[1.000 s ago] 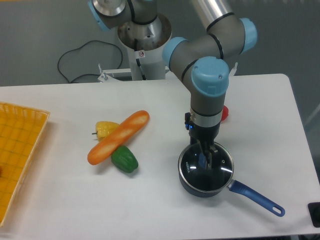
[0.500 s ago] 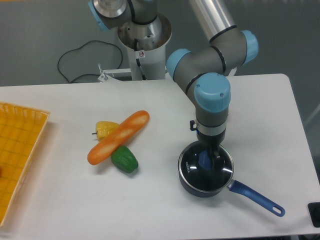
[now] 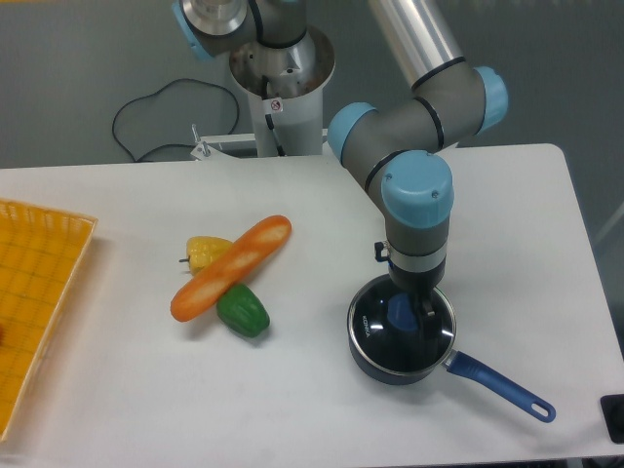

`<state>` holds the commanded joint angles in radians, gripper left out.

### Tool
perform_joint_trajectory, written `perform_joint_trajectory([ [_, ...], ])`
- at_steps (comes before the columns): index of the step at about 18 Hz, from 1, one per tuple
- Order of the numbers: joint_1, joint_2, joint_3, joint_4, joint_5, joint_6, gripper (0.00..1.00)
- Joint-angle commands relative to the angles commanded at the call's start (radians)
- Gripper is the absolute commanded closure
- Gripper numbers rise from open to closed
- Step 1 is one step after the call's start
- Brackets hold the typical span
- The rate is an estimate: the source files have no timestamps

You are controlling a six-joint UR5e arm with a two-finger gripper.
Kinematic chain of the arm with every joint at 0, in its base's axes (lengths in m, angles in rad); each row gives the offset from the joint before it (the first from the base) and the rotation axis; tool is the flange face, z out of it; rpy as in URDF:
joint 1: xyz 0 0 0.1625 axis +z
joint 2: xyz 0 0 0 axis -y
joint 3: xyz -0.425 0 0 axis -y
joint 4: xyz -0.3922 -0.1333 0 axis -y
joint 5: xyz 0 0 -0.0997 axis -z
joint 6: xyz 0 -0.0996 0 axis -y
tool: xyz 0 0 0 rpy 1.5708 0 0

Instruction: Open the lid

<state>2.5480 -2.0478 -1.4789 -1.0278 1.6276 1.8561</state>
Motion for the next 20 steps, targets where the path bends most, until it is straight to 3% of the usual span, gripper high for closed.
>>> perform_joint_trajectory([
  [20, -0.006, -0.011, -0.006, -0.005, 0.005, 0.003, 0.01],
])
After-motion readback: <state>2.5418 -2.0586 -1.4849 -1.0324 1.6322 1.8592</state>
